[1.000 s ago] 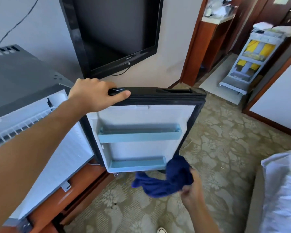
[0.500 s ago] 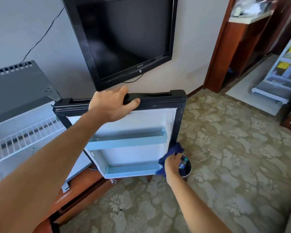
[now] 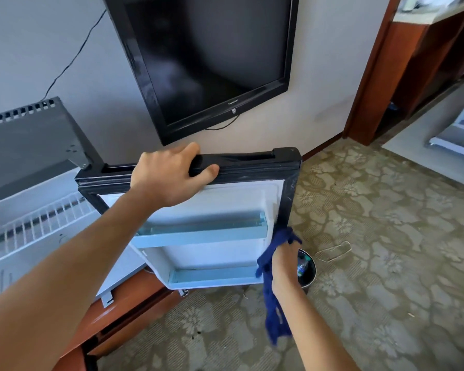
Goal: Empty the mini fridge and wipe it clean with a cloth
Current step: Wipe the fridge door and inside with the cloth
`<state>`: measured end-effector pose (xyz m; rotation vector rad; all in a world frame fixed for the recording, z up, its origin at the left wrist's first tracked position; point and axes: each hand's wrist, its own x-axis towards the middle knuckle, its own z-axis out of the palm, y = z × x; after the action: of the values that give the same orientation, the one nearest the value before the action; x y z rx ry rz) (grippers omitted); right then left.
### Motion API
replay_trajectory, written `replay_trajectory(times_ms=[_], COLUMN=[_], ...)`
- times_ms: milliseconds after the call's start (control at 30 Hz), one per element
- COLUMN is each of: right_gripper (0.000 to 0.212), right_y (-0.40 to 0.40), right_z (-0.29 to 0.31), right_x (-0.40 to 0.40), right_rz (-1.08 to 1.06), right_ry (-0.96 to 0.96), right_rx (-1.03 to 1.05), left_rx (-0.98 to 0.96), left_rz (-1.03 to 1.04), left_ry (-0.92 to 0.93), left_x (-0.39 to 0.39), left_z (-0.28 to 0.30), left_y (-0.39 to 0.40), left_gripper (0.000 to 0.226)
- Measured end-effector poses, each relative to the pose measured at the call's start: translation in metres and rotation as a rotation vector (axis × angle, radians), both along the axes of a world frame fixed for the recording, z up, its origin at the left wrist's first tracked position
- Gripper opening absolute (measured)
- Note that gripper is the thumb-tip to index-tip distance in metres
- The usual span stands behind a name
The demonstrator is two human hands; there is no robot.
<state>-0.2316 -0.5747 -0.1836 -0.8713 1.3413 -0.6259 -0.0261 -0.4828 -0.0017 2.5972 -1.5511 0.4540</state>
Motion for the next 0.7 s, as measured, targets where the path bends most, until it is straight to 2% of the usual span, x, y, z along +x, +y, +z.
replay_trajectory(times_ms=[100, 167, 267, 300, 367, 433, 500, 600, 700], right_gripper=[0.016, 0.044, 0.052, 0.050, 0.044, 0.040, 0.036, 0.035, 0.045], right_y=[-0.009, -0.013, -0.034, -0.045, -0.065, -0.081, -0.088, -0.082, -0.069], right_z=[0.063, 0.094, 0.118, 0.124, 0.121, 0.091, 0.054, -0.003, -0.048], right_x=[0.016, 0.027, 0.037, 0.039, 0.048, 0.055, 0.059, 0.050, 0.039], right_rz=[-0.080, -0.154, -0.252, -0.312, -0.429, -0.470, -0.394, -0.200, -0.051], right_ry=[-0.067, 0.024, 0.235, 0.242, 0.118, 0.006, 0.015, 0.185, 0.349], right_rx=[-0.445, -0.685, -0.780, -0.849, -0.978, -0.935, -0.766, -0.537, -0.350], left_rx=[-0.015, -0.014, -0.007, -0.011, -0.014, -0.005, -0.014, -0.029, -0.010], left_rz=[-0.023, -0.030, -0.036, -0.043, -0.052, -0.052, -0.044, -0.040, -0.040], left_ry=[-0.015, -0.013, -0.006, -0.008, -0.018, -0.020, -0.019, -0.032, -0.040], left_x=[0.003, 0.006, 0.008, 0.008, 0.009, 0.008, 0.010, 0.013, 0.009], left_z=[-0.001, 0.000, 0.003, 0.004, 0.004, 0.004, 0.004, 0.002, 0.002], left_y=[-0.001, -0.001, -0.003, -0.003, -0.003, -0.005, -0.008, -0.011, -0.012], left_gripper=[0.055, 0.055, 0.056, 0.056, 0.057, 0.058, 0.058, 0.058, 0.057])
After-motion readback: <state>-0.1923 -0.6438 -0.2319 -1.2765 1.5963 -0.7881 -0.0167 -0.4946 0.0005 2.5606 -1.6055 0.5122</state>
